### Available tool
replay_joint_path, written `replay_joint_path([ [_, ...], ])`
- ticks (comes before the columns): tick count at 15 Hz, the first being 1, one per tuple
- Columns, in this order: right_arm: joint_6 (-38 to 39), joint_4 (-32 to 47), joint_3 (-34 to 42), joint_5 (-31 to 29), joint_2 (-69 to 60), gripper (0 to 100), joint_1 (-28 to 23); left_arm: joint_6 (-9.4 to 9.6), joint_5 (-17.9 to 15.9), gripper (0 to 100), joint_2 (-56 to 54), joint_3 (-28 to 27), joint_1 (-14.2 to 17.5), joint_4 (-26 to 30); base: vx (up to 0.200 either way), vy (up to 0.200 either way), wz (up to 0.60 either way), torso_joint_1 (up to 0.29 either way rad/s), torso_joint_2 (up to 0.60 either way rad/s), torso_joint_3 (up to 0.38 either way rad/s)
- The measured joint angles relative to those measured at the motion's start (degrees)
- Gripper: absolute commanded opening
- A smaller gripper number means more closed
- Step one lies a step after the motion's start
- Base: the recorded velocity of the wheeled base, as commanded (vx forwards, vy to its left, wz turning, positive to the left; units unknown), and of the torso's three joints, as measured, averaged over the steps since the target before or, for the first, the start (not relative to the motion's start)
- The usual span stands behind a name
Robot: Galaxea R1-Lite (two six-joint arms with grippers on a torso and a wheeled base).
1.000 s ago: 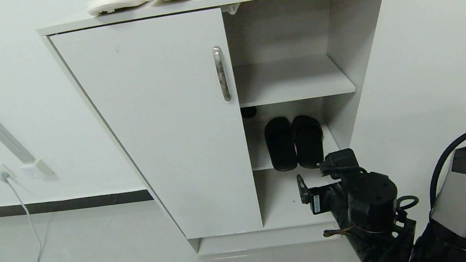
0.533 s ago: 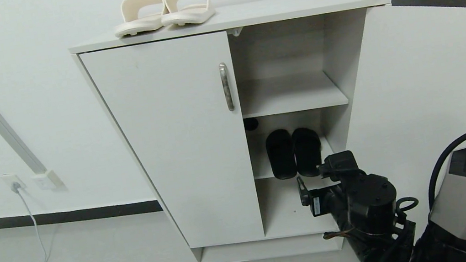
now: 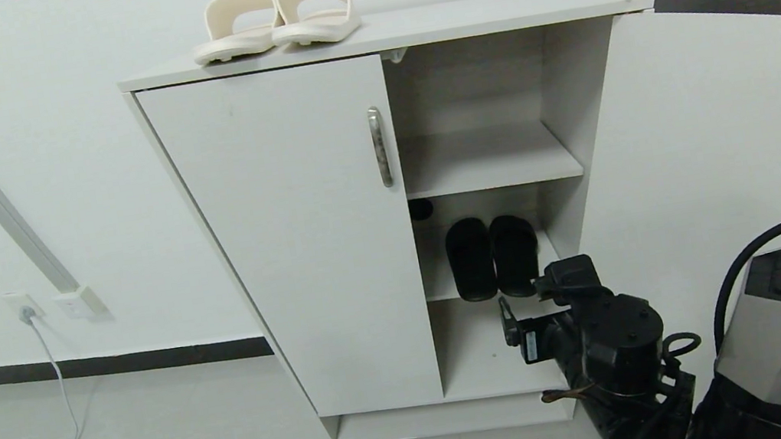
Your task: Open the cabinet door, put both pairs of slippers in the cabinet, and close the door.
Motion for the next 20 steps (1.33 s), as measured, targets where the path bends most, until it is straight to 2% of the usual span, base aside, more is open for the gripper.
replay_joint_path([
  [16, 0.0, -0.8, 0.1, 0.0, 0.0, 100, -0.2, -0.17, 0.0, 0, 0.0, 0.0, 0.0, 0.0, 0.000, 0.200, 0.00, 0.004, 0.00, 0.002],
  [20, -0.3, -2.8, 0.6, 0.5, -0.2, 100, -0.1, -0.16, 0.0, 0, 0.0, 0.0, 0.0, 0.0, 0.000, 0.000, 0.00, 0.000, 0.00, 0.000],
])
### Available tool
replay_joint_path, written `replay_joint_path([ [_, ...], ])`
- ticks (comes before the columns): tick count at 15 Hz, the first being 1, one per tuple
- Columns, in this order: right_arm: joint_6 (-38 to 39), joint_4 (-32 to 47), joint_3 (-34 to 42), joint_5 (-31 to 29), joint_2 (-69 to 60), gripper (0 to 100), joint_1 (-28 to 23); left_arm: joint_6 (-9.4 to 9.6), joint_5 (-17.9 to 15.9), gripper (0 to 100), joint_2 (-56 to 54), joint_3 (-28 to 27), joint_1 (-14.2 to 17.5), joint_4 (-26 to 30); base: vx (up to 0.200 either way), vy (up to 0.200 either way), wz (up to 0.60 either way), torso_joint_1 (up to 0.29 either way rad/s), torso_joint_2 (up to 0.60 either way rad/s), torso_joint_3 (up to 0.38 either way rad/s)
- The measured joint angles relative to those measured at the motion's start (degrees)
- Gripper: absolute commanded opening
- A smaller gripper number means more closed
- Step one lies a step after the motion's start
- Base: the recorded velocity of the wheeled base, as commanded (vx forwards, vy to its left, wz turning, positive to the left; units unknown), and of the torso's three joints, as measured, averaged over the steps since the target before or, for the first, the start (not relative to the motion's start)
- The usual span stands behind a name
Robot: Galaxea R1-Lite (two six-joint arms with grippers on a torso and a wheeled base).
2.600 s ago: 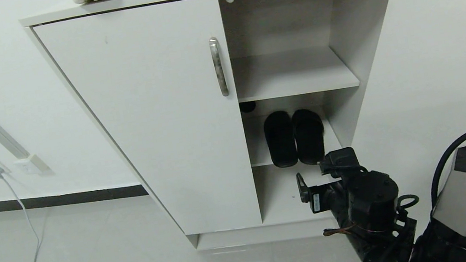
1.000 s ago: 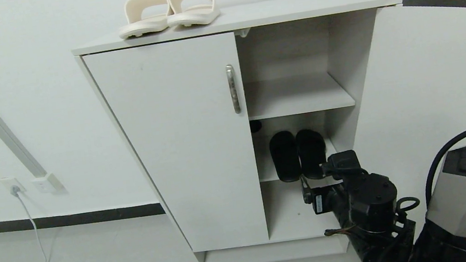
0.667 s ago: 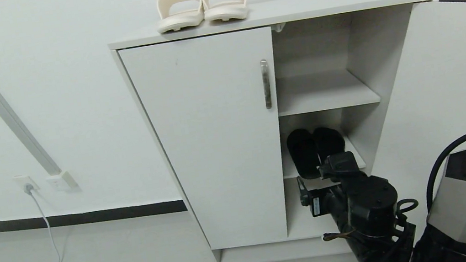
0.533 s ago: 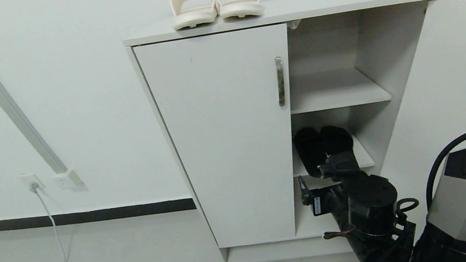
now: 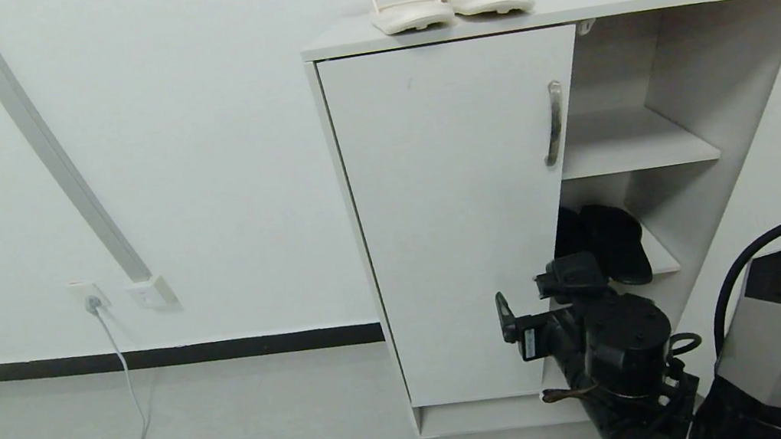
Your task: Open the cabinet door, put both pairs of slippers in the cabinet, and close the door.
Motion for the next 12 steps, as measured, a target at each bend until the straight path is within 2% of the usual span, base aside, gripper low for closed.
replay_joint_path([
  [4, -0.5, -0.6, 1.4, 0.9, -1.2, 100, 0.0, 0.07, 0.0, 0, 0.0, 0.0, 0.0, 0.0, 0.000, 0.000, 0.00, 0.000, 0.00, 0.000],
  [7, -1.0, -1.9, 3.2, 5.9, -1.9, 100, -0.2, 0.10, 0.1, 0, 0.0, 0.0, 0.0, 0.0, 0.000, 0.000, 0.00, 0.000, 0.00, 0.000],
  [9, -0.4, 3.9, 4.2, 8.6, -3.7, 100, -0.2, 0.07, 0.1, 0, 0.0, 0.0, 0.0, 0.0, 0.000, 0.000, 0.00, 0.000, 0.00, 0.000],
  [12, 0.0, 2.2, 3.3, 8.7, -4.9, 100, -0.8, 0.10, 0.0, 0, 0.0, 0.0, 0.0, 0.0, 0.000, 0.000, 0.00, 0.000, 0.00, 0.000],
])
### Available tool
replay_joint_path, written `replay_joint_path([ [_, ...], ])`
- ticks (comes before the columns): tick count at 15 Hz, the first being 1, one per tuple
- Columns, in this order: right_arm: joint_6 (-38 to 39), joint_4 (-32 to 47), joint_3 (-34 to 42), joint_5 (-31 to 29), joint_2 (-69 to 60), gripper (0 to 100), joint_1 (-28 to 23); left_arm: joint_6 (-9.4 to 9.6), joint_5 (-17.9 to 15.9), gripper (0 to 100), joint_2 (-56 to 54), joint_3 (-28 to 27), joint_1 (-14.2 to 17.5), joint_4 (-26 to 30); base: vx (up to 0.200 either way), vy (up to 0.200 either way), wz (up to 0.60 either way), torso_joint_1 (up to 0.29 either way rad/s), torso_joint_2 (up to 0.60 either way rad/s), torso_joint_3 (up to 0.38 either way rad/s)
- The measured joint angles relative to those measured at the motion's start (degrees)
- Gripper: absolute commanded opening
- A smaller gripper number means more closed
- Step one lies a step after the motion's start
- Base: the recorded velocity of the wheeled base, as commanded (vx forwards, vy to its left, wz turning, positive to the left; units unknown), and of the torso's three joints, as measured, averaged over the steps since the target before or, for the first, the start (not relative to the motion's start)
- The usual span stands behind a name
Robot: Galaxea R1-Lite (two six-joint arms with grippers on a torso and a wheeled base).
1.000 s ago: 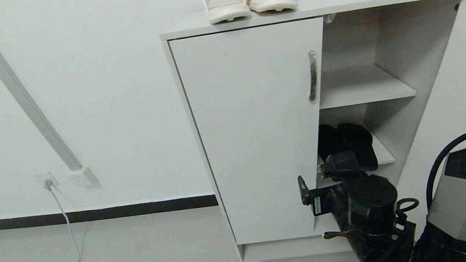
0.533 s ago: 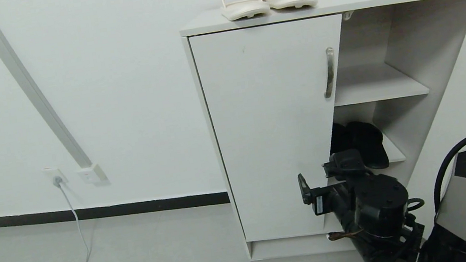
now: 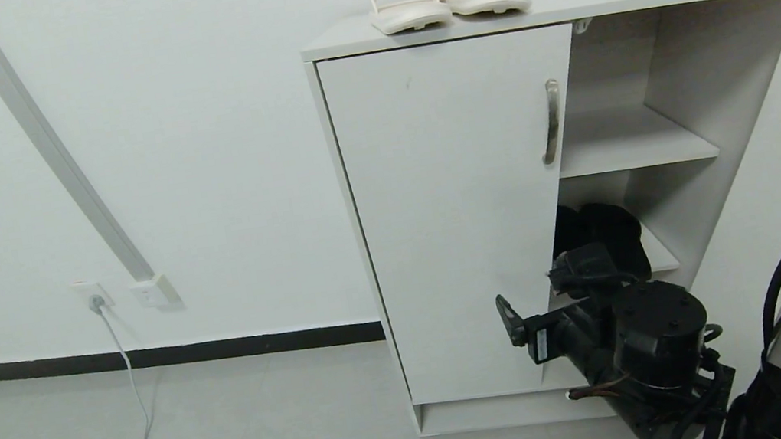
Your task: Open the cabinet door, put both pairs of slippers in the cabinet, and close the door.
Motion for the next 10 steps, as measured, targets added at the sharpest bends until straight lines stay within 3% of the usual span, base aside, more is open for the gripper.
replay_joint_path([
  [6, -2.0, -3.6, 0.3, 0.0, 0.8, 100, 0.0, 0.00, 0.0, 0, 0.0, 0.0, 0.0, 0.0, 0.000, 0.000, 0.00, 0.000, 0.00, 0.000],
  [10, -2.2, -3.3, 0.3, 0.0, 1.0, 100, 0.0, 0.00, 0.0, 0, 0.0, 0.0, 0.0, 0.0, 0.000, 0.000, 0.00, 0.021, -0.28, -0.298],
])
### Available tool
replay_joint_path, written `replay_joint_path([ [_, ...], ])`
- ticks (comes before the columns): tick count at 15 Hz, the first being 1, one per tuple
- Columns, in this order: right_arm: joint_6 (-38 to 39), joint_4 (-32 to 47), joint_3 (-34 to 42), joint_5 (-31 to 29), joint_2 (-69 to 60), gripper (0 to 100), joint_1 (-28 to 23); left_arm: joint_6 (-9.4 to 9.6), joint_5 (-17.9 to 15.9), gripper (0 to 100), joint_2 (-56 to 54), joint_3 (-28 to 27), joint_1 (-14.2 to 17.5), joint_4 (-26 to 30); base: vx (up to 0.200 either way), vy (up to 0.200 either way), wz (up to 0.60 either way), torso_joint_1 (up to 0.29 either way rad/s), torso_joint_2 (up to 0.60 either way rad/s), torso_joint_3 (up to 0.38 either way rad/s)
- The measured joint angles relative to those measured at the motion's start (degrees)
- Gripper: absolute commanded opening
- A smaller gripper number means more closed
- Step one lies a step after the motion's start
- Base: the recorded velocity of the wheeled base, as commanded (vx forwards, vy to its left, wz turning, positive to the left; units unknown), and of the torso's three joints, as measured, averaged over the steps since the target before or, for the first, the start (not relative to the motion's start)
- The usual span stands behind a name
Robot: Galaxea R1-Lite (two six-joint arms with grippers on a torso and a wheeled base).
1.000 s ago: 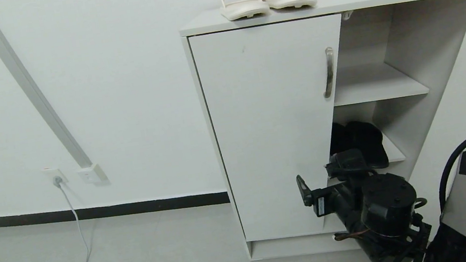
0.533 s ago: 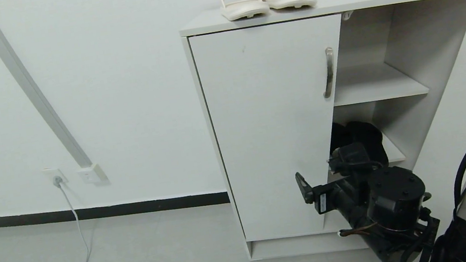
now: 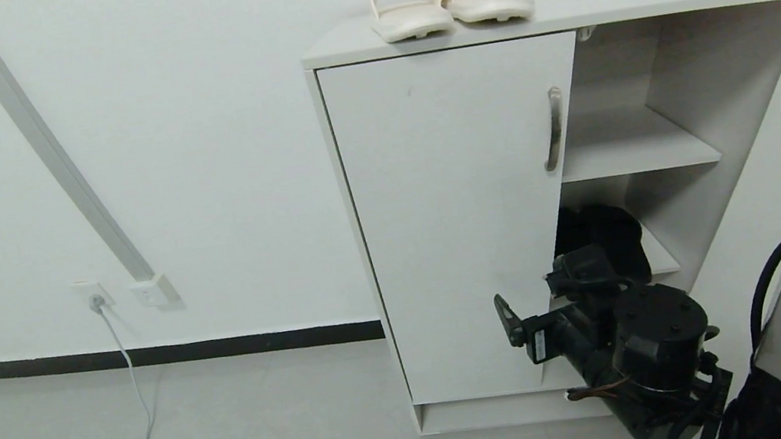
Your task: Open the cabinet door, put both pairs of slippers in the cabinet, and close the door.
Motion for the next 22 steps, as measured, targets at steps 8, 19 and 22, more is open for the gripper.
replay_joint_path([
  [8, 0.0, -0.2, 0.0, 0.1, 0.1, 100, 0.0, 0.00, 0.0, 0, 0.0, 0.0, 0.0, 0.0, 0.000, 0.000, 0.00, 0.090, -0.46, -0.350],
  [19, 0.1, -0.5, 1.5, 0.1, 0.3, 100, 0.0, 0.33, 0.0, 0, 0.0, 0.0, 0.0, 0.0, 0.000, 0.000, 0.00, 0.175, -0.49, -0.319],
  [22, 0.1, -1.0, 2.0, 0.1, 0.3, 100, 0.0, 0.01, 0.0, 0, 0.0, 0.0, 0.0, 0.0, 0.000, 0.000, 0.00, 0.219, -0.53, -0.320],
])
